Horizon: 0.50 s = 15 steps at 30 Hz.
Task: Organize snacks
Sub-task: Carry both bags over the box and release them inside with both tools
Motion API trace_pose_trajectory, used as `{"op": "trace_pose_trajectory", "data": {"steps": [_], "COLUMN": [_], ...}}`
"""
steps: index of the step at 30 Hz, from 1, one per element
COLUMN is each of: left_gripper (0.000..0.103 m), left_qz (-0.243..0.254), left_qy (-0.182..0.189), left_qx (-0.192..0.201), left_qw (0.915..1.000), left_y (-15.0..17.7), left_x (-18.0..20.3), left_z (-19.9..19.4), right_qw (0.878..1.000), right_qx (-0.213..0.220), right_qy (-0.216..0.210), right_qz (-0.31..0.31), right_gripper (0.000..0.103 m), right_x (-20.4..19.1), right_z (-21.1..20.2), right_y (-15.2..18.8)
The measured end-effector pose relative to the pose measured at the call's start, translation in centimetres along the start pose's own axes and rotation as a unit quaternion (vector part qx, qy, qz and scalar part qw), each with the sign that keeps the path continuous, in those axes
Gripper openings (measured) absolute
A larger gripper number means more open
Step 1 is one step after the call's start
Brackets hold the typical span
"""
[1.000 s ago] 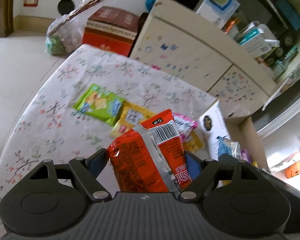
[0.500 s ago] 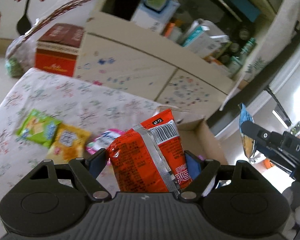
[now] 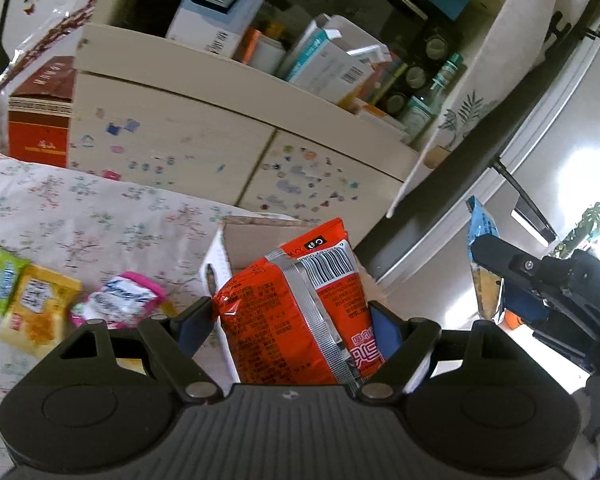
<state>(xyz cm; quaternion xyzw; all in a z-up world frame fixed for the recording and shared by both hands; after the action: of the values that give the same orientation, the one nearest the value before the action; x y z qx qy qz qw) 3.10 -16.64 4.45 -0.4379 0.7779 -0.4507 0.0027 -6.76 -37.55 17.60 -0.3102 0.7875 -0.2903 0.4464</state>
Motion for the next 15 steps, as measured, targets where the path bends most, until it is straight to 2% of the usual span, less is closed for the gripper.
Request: {"op": "trace_pose_trajectory", "data": {"steps": [11,13,15], "left_gripper": [0.086,0.088,0.097], "left_qz": [0.037,0.045,0.055], "left_qy": [0.008,0.005,-0.006], "left_qx": [-0.015,-0.015,-0.012], "left_qw": [0.9992,0.9989,0.9984], "left_y": [1.0,1.1,1.0], "left_x": [3.6,4.0,4.2], "left_z": [3.6,3.9,3.9], "right_qw": [0.999,0.999,0.998], "right_qx": [-0.008,-0.010,-0.013], "right_qy": [0.019,0.022,0.032], "right_qz": [0.029,0.033,0.044], "right_gripper": [0.051,0.051,0.051], "right_x": [1.5,1.8,2.2], "right_z": [0.5,0.6,0.9], "right_y": [-0.2,-0.2,-0.2]}}
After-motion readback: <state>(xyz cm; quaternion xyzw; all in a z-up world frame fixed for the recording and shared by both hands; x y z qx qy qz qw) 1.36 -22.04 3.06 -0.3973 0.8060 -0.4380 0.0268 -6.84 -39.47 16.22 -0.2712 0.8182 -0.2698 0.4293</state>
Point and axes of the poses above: each gripper's, at about its wrist camera, not at the fingertips, and z roughly the way its jaws point, x to its right, y to its underside, the point moved 5 cm from there along z, roughly the way its jaws point, and after that the axes turned 6 degrees about z, right-handed, at the moved point
